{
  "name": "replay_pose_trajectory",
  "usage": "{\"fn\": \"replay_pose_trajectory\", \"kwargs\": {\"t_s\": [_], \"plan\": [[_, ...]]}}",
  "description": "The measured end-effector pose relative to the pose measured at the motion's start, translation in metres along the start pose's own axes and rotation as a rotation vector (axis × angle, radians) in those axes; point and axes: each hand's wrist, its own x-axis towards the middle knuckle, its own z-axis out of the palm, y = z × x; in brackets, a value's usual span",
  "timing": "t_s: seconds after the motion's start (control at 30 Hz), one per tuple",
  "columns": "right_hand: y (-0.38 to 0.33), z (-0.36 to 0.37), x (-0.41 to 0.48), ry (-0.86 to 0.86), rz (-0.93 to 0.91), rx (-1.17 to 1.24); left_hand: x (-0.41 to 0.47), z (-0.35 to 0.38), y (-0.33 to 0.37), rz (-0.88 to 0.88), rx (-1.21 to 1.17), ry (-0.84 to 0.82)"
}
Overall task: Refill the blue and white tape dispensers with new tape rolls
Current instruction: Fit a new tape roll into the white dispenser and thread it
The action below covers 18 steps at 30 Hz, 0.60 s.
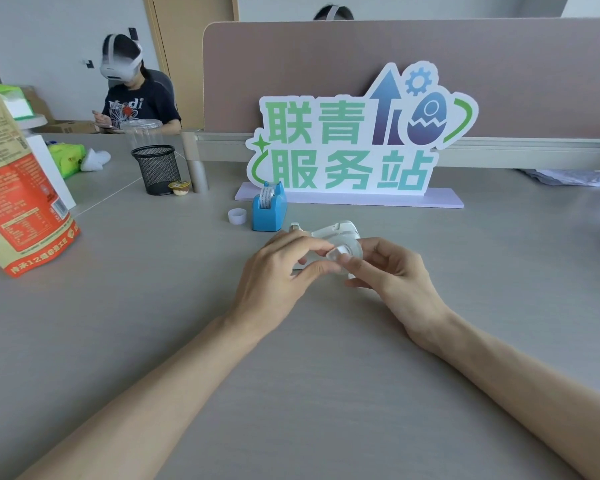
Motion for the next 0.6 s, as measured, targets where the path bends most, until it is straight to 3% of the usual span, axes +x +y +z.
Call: {"fn": "replay_pose_trajectory", "kwargs": {"t_s": [0.17, 0.37, 0.6], "plan": [[0.003, -0.003, 0.002, 0.011, 0.000, 0.036, 0.001, 0.000, -0.001, -0.095, -0.036, 0.004], [0.005, -0.003, 0.002, -0.030, -0.058, 0.032, 0.003, -0.001, 0.007, -0.237, -0.148, -0.123], [0.008, -0.002, 0.003, -0.057, -0.103, 0.019, 0.003, -0.001, 0.010, -0.262, -0.205, -0.103]]}}
